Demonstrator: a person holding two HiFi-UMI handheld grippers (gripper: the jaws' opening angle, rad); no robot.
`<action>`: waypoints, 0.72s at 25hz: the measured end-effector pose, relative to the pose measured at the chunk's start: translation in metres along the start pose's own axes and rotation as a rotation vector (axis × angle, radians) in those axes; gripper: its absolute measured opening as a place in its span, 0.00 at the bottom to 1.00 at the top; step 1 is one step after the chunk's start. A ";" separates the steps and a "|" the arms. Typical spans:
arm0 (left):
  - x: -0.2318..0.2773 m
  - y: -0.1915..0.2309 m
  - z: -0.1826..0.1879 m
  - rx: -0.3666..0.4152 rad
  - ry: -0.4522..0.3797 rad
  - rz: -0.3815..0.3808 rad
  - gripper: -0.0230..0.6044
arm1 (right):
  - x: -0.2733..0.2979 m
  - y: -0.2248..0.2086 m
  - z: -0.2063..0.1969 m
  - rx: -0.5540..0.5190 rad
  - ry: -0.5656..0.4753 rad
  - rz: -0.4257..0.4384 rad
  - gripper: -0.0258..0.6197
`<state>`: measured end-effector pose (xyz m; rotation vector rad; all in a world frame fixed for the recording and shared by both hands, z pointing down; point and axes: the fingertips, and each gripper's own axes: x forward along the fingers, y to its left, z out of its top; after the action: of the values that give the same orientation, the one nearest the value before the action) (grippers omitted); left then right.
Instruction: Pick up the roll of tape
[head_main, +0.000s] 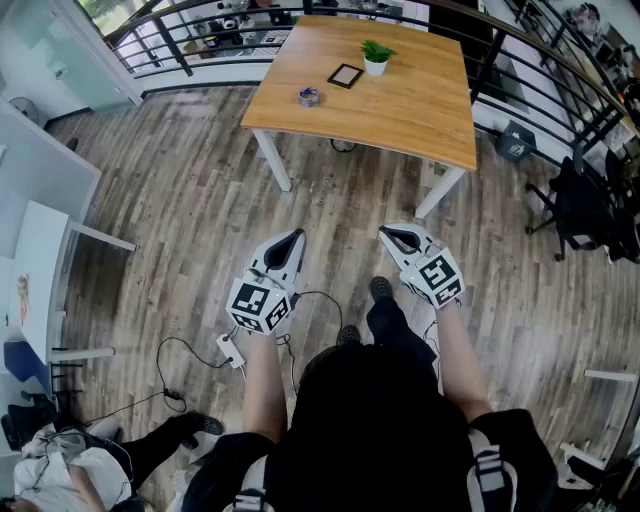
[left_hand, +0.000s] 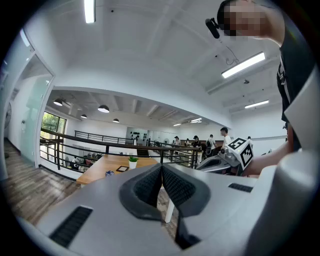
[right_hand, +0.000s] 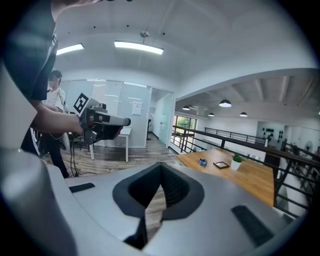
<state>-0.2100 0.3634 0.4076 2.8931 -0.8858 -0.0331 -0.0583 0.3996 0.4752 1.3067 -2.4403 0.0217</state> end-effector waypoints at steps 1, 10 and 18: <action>0.002 0.001 0.000 0.012 0.009 0.001 0.07 | 0.001 -0.001 -0.001 0.002 0.006 0.001 0.05; 0.006 0.007 0.000 -0.036 -0.002 0.017 0.07 | 0.008 -0.009 -0.010 0.013 0.020 0.019 0.05; 0.013 0.011 -0.007 -0.031 0.034 0.032 0.07 | 0.014 -0.018 -0.012 0.049 -0.014 0.033 0.05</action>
<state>-0.2056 0.3477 0.4162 2.8415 -0.9172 0.0048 -0.0467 0.3803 0.4875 1.2917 -2.4879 0.0819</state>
